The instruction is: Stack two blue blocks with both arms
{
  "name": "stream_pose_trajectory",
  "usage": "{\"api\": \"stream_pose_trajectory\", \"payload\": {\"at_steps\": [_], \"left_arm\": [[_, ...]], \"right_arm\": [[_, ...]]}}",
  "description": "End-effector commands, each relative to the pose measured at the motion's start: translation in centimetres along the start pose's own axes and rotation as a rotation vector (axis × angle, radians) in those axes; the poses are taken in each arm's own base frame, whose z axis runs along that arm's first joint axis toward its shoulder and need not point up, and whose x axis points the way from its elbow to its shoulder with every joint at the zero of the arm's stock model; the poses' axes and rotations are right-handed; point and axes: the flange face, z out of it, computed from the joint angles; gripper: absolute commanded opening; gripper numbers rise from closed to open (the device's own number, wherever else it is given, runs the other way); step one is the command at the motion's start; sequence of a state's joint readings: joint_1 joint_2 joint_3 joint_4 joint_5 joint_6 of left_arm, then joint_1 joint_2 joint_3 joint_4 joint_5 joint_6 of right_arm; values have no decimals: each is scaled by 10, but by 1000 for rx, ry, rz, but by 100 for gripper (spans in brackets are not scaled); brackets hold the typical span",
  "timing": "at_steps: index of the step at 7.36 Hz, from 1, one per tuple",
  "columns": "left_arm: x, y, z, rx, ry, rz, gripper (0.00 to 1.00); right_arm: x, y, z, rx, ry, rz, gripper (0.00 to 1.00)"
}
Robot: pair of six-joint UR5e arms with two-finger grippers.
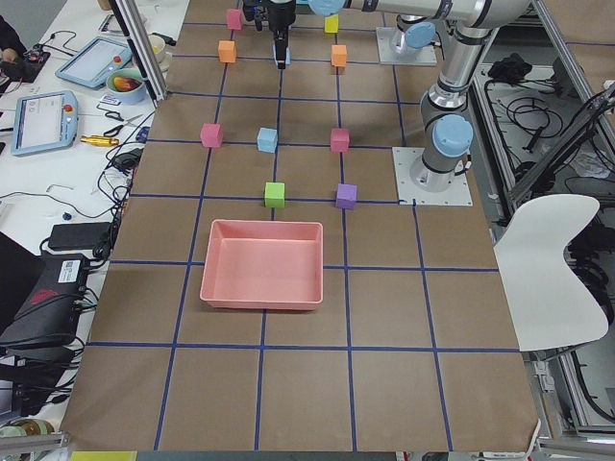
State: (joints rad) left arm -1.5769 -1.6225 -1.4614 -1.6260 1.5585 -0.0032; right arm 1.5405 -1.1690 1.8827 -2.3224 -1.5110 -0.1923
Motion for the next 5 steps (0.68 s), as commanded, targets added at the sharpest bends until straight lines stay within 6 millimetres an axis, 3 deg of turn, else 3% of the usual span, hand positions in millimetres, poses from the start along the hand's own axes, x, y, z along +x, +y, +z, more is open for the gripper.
{"api": "stream_pose_trajectory", "payload": {"at_steps": [1,2,3,4,5], "left_arm": [[0,9,20,-41,-2,-6,100],[-7,2,32,-54,2,-10,100],[-5,-17,60,-39,11,-14,100],[-5,-34,93,2,11,-1,100],[-6,-39,126,-2,9,5,100]], "right_arm": [[-18,-23,-39,30,6,139,0],[-59,-48,-63,40,2,146,0],[-97,-75,-72,38,-4,196,0],[-137,-103,-61,50,-10,222,0],[-165,-122,-37,41,-13,242,0]]}}
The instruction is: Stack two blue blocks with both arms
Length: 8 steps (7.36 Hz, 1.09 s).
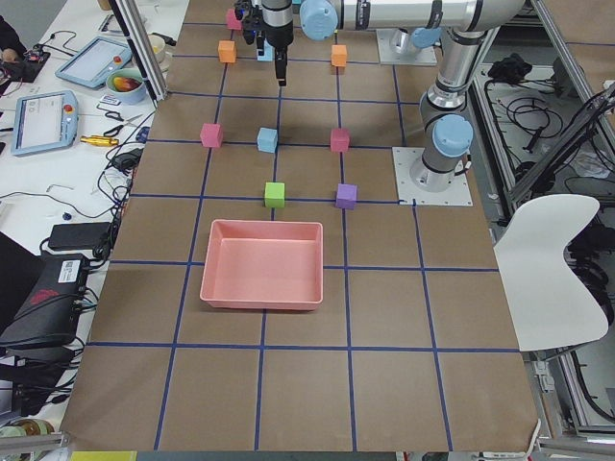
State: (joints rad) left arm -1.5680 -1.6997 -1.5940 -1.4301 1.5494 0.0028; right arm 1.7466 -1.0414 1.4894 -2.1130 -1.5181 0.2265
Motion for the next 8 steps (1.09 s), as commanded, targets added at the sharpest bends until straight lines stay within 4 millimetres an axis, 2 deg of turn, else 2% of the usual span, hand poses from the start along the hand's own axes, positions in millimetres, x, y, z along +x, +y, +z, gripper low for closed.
{"api": "stream_pose_trajectory", "payload": {"at_steps": [1,3,4,6,7,8], "left_arm": [[-2,-16,69,1,-1,32,100],[-3,-29,117,-2,-3,78,100],[-5,-30,135,-27,-5,79,100],[-6,-41,154,-18,-8,95,100],[-7,-50,169,3,-9,103,100],[-7,-56,185,-4,-9,103,100]], "right_arm": [[-72,-15,37,-11,-7,77,0],[-90,-6,63,-40,2,81,0],[-100,0,69,-50,5,72,0],[-105,6,71,-64,10,62,0],[-104,7,73,-63,12,62,61],[-100,6,72,-58,24,48,100]]}}
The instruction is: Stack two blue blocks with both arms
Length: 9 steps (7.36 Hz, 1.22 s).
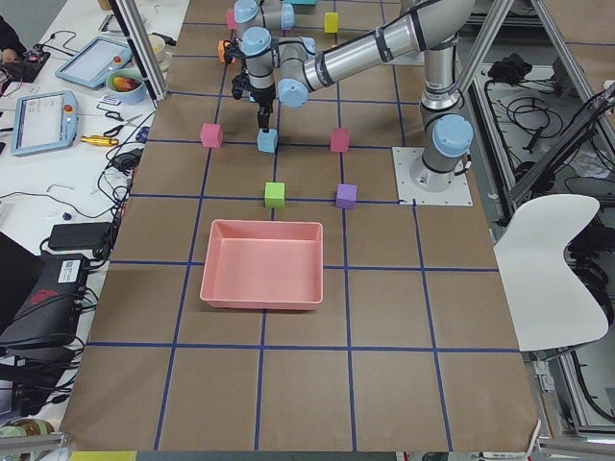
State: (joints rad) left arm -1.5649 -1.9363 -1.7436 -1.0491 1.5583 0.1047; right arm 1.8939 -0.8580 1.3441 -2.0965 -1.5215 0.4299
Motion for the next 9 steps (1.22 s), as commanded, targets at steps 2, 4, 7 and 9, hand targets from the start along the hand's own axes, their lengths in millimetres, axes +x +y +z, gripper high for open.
{"api": "stream_pose_trajectory", "payload": {"at_steps": [2,4,7,9], "left_arm": [[-5,-10,43,-26,-2,11,100],[-4,4,64,-58,5,6,98],[-4,0,56,-26,3,8,9],[-6,-27,19,68,-4,-4,3]], "right_arm": [[3,1,-1,0,7,5,100],[24,-10,-40,6,13,17,100],[131,-15,-162,-29,26,-15,100],[175,15,-223,-82,36,-18,100]]}}
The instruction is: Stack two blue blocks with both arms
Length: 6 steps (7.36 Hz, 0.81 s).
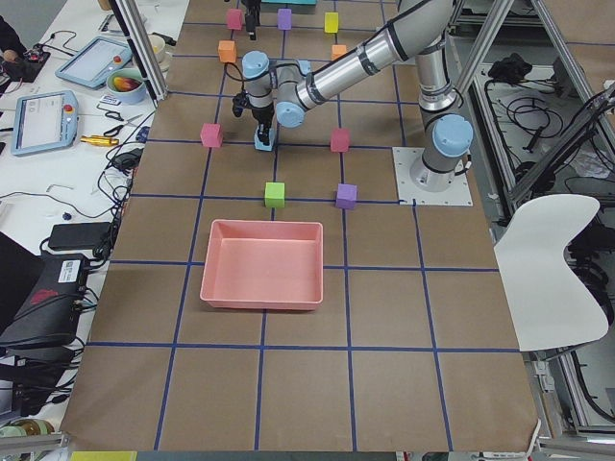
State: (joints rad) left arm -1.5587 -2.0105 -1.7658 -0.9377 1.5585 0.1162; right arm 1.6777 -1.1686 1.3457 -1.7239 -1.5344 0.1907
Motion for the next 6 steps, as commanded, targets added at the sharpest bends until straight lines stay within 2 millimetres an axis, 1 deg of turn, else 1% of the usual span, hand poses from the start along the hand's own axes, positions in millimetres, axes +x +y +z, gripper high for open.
{"api": "stream_pose_trajectory", "payload": {"at_steps": [1,2,3,4,5,6], "left_arm": [[4,-37,-46,81,12,-28,1],[14,-48,-59,67,90,-100,0],[38,-55,-68,84,102,-79,0],[77,-59,-77,103,105,-30,0],[122,-58,-83,109,102,5,0],[168,-49,-92,87,88,34,0]], "right_arm": [[47,33,-50,-26,3,0,100],[52,55,-66,-27,5,-2,100],[64,77,-88,-44,28,-18,100],[82,82,-88,-98,22,-47,100],[94,81,-88,-114,26,-28,100],[93,86,-108,-52,27,-24,100]]}}
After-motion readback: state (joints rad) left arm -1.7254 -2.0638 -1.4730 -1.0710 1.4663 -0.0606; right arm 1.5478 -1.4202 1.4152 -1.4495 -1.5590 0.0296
